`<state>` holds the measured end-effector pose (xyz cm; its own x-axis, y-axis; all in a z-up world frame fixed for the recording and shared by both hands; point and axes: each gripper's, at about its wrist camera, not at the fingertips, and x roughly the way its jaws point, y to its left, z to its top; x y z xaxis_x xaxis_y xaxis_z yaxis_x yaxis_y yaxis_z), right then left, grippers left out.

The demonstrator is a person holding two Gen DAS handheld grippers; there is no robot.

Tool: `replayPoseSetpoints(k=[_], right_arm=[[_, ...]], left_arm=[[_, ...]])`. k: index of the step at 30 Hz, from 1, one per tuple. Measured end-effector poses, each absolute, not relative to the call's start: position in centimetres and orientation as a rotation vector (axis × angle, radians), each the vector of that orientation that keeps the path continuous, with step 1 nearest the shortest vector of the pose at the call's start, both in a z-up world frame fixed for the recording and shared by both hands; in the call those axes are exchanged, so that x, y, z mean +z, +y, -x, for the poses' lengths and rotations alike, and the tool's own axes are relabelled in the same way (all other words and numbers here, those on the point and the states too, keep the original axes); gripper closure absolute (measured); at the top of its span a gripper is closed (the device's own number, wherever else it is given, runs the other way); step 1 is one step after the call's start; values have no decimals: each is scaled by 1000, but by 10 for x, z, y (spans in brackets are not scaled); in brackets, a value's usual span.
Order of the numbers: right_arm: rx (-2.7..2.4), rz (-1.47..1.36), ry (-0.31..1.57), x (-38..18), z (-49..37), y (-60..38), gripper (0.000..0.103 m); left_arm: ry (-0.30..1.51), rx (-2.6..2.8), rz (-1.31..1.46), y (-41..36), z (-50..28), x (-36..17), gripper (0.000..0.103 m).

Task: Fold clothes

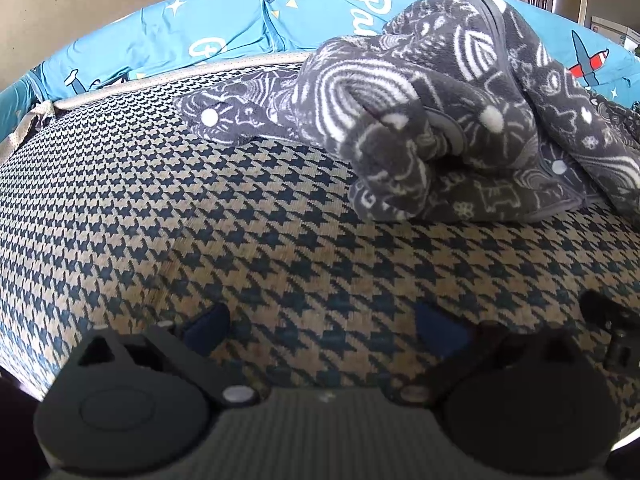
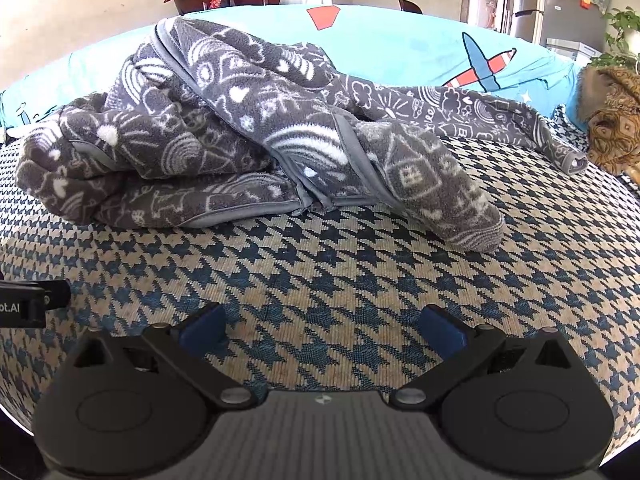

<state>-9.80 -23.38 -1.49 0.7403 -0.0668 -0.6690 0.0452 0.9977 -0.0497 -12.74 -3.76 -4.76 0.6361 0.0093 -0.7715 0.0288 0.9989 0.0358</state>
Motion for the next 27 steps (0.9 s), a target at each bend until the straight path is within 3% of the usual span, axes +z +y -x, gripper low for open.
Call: replayPoseSetpoints(k=[27], right_arm=[[-97,32,622,27,87,-290,0]], left_arm=[[732,-66,-4,-52,98,-21,0]])
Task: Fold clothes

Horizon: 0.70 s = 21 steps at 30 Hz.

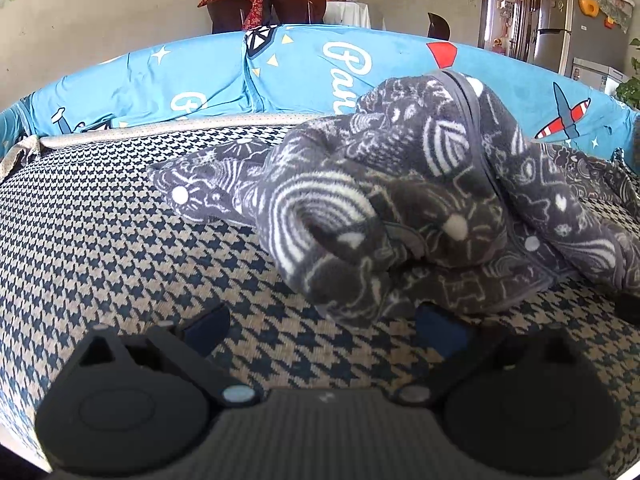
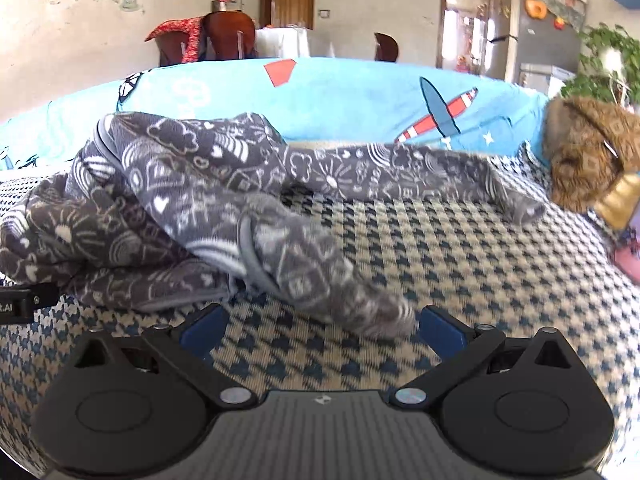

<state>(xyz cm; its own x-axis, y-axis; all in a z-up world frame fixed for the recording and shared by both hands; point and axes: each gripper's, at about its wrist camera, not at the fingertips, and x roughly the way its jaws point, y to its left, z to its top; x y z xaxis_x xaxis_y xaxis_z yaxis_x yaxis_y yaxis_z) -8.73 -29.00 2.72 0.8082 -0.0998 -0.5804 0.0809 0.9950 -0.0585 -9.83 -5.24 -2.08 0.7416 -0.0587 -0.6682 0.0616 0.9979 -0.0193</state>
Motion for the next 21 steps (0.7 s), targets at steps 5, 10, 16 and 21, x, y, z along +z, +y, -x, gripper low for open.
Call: replayPoseSetpoints(k=[5,10,16,21], right_arm=[[-34,91,642,31,70,-291,0],[40,167,680,28,51,-290,0],[119,147,729,21,32,-290,31],[146,105,711,24,24,-288,59]], left_arm=[[730,-79,1,-59,87,-20,0],[718,-74,-33,-68,78,-20,0],[695,-85,-76,-76,69,-20,1],[674,-78,-106,-78,57,-13,29]])
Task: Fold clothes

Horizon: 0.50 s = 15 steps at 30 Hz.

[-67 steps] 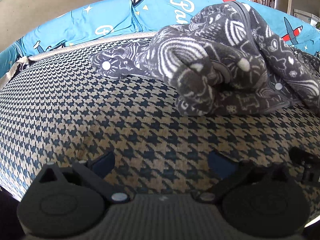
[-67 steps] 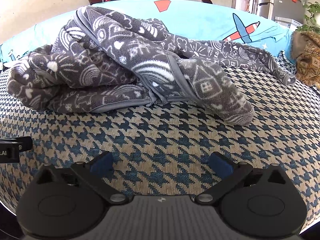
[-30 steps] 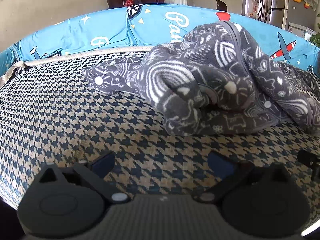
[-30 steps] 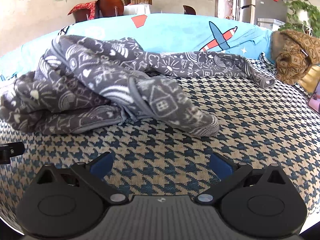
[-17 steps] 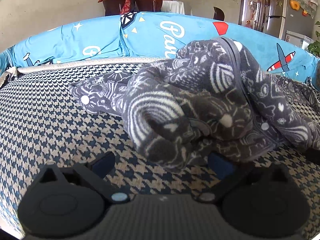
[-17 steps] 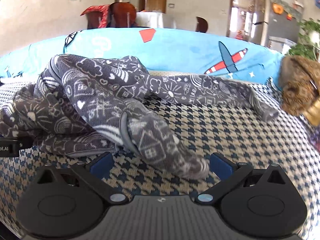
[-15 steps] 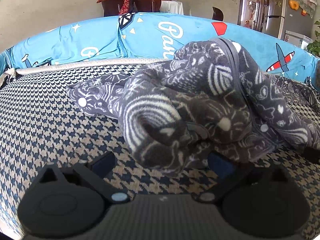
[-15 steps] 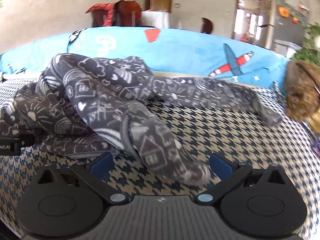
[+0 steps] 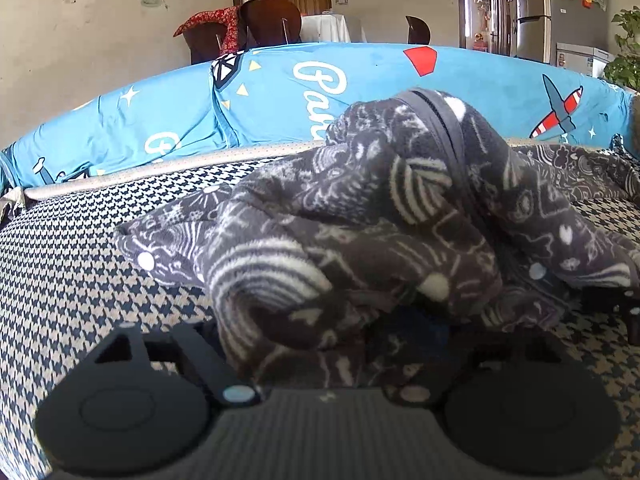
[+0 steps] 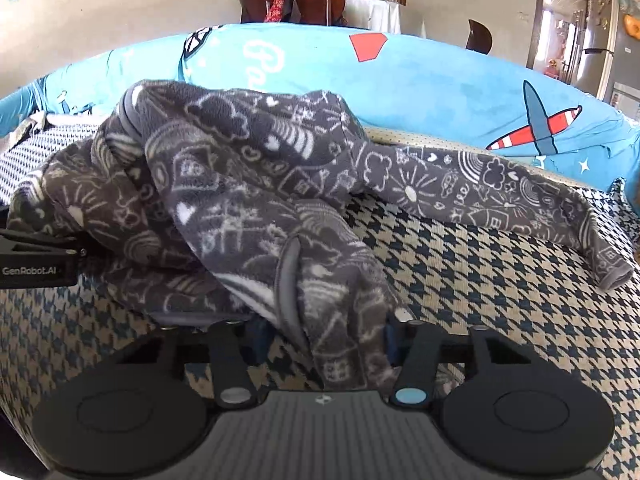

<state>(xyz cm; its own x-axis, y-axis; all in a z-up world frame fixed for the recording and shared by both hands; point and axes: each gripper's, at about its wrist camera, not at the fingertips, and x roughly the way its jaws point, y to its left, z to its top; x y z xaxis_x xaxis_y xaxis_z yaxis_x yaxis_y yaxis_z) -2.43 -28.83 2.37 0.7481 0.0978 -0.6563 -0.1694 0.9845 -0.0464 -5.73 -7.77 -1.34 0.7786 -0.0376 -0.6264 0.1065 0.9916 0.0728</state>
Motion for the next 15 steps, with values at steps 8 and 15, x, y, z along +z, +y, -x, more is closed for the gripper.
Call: replayPoseSetpoints(k=[8,15], right_arm=[[171,-123,642,44,5,-307,70],[199,-180,616,50,-7,-303,70]], left_arm=[[662,-15,-108,-66,23,4,35],[651,16,-113,-58,-7,16,33]])
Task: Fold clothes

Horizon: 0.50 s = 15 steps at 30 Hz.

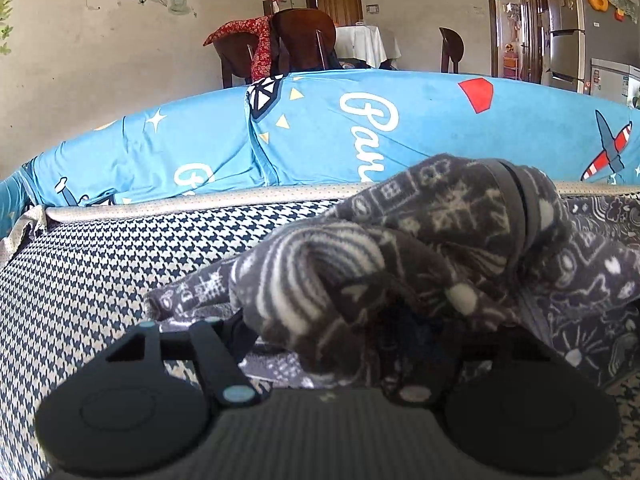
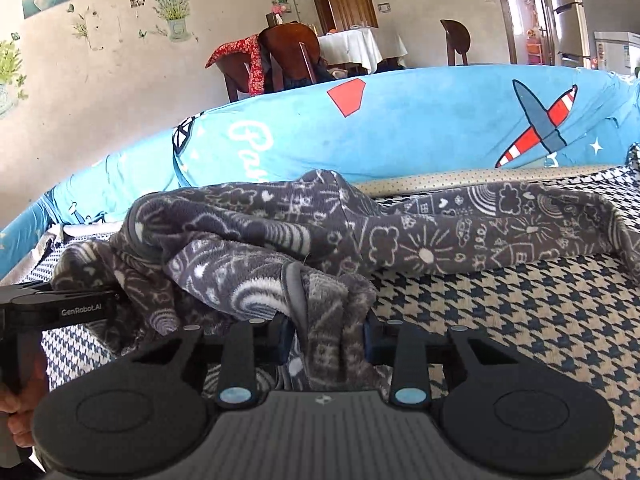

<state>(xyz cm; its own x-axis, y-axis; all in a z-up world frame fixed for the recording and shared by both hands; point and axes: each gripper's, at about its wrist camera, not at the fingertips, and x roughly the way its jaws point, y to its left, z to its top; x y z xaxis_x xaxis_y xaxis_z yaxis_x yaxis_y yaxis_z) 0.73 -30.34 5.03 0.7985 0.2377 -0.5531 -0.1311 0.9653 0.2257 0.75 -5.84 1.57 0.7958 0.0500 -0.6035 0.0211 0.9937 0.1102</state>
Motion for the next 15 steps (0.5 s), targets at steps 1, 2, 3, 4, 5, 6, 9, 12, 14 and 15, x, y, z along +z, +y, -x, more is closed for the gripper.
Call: replayPoseSetpoints(k=[1,2,3,4,5,6,9,12,14,15], right_arm=[[206,-194,617,50,-10,-303,70],[213,-209,619,50,-12,-304,70],[222,-226,622,50,-15,-304,70],[230,-242,624,51,-17,-305,70],[238,-257,626,51,-20,-305,70],[244,-267,629,50,-23,-305,70],[249,-288,637,48,-32,-304,70],[242,-305,646,45,-42,-303,70],[231,-313,652,43,-49,-302,70],[225,-312,655,41,-52,-302,70]], left_arm=[[649,21,-113,-57,-12,17,33],[648,27,-111,-55,-17,18,33],[649,32,-105,-53,-21,19,33],[650,39,-99,-51,-26,20,33],[651,47,-94,-49,-31,20,32],[651,58,-91,-47,-35,20,31],[640,107,-89,-41,-49,22,25],[648,132,-70,-34,-64,22,22],[669,130,-57,-32,-74,19,22],[676,132,-67,-34,-78,16,22]])
